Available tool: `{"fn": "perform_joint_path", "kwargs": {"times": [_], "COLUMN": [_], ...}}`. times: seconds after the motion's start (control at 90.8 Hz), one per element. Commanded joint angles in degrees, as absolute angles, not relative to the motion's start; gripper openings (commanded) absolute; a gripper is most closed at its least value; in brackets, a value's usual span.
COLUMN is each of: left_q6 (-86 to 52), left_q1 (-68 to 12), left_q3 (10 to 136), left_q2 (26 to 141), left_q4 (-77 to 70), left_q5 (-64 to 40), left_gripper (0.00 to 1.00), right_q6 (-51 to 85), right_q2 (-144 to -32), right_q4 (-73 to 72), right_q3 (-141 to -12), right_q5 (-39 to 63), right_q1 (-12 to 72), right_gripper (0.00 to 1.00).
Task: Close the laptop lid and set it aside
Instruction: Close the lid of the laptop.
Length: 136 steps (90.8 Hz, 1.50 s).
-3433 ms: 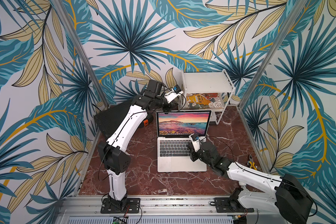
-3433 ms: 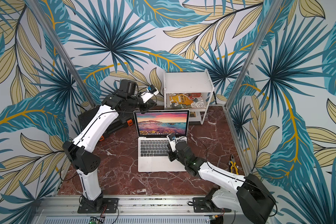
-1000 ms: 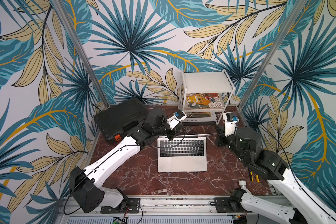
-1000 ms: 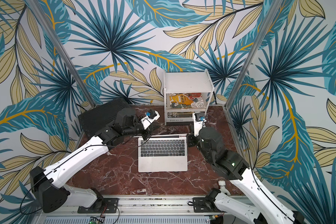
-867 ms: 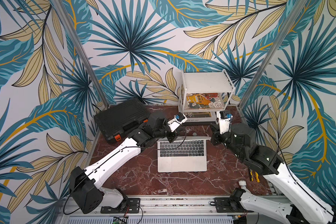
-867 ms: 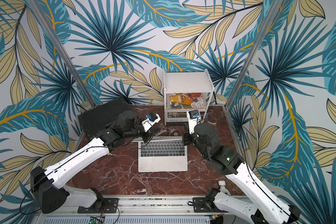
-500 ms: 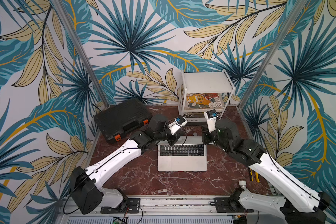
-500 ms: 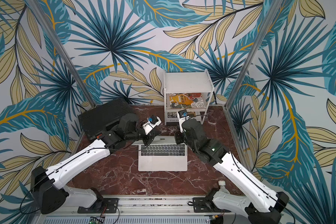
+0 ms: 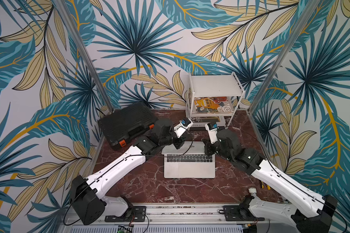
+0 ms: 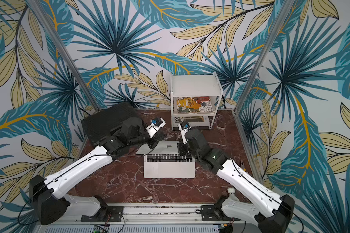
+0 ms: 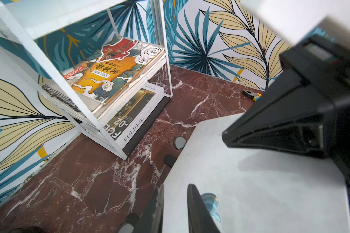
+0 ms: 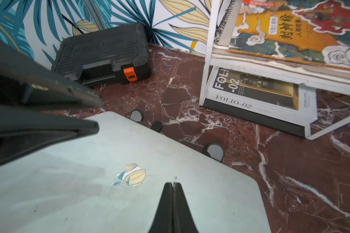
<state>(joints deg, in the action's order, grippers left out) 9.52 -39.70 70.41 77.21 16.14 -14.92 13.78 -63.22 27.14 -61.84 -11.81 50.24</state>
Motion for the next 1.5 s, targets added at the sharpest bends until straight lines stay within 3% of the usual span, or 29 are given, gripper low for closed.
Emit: {"fn": "perform_joint_path", "kwargs": {"times": [0.0, 0.099, 0.363, 1.101, 1.487], "left_q6": [8.93, 8.52, 4.65, 1.76, 1.27], "left_q1": [-39.55, -39.55, -39.55, -39.55, -39.55], "left_q3": [70.14, 69.68, 64.3, 45.79, 35.06], "left_q2": [75.27, 74.84, 73.6, 62.97, 64.64], "left_q4": [13.74, 13.17, 9.01, 4.07, -3.45], "left_q5": [-13.08, -12.46, -10.18, -7.39, -4.49], "left_gripper": [0.47, 0.52, 0.83, 0.88, 0.89], "right_q6": [14.45, 14.85, 15.82, 17.32, 16.07], "right_q2": [-62.55, -61.76, -59.73, -56.01, -57.04], "right_q4": [25.27, 24.87, 22.39, 17.71, 10.32], "right_q3": [-60.29, -58.74, -53.07, -42.74, -35.51], "right_q5": [-8.58, -8.1, -6.9, -2.16, -5.97], "right_q1": [50.36, 50.36, 50.41, 50.49, 50.42], "right_gripper": [0.0, 0.0, 0.0, 0.0, 0.0]}}
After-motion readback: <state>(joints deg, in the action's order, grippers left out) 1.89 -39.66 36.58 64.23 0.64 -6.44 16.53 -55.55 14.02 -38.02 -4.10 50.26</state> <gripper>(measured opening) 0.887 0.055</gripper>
